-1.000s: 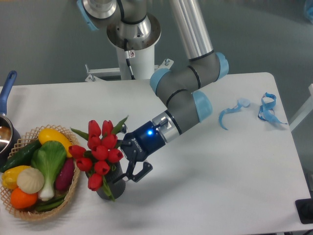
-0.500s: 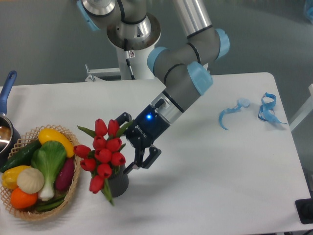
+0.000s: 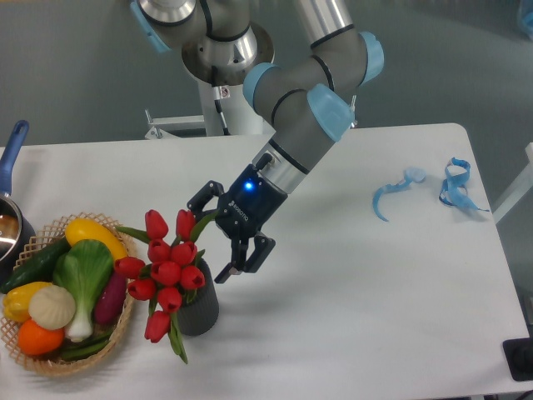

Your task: Insert the flowers into the vase

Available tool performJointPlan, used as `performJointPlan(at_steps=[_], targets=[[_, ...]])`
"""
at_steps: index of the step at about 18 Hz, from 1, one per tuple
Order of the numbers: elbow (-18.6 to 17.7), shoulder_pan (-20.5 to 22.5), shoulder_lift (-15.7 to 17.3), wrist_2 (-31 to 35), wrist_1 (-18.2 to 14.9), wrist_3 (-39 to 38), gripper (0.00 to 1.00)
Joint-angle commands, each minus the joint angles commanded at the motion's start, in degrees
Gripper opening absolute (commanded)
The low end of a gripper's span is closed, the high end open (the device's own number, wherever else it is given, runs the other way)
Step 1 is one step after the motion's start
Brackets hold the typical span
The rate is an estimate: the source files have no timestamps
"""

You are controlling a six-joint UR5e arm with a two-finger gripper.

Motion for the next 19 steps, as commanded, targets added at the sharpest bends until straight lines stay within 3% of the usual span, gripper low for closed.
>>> performJointPlan(at_steps=[3,7,9,11,12,15,17,19], targets=[[3.2,4.5,0.3,11.8,0.0,0.4,1.00],[8.8,8.1,1.9,16.1,-0.8,-0.3,1.00],[11.6,9.9,3.4,22.8,-5.5,0.3,1.00],[12.1,11.4,6.3,27.3,-11.5,3.6,1.00],[12.2,13.5,8.0,30.2,-15.0,11.1,1.00],[13.1,17.7,10.7,31.1,-22.2,23.3,1.00],[13.0,20.6,11.4,31.3,-25.0,29.4,1.00],[12.9,21.1,12.0,31.2,-25.7,30.6,1.00]])
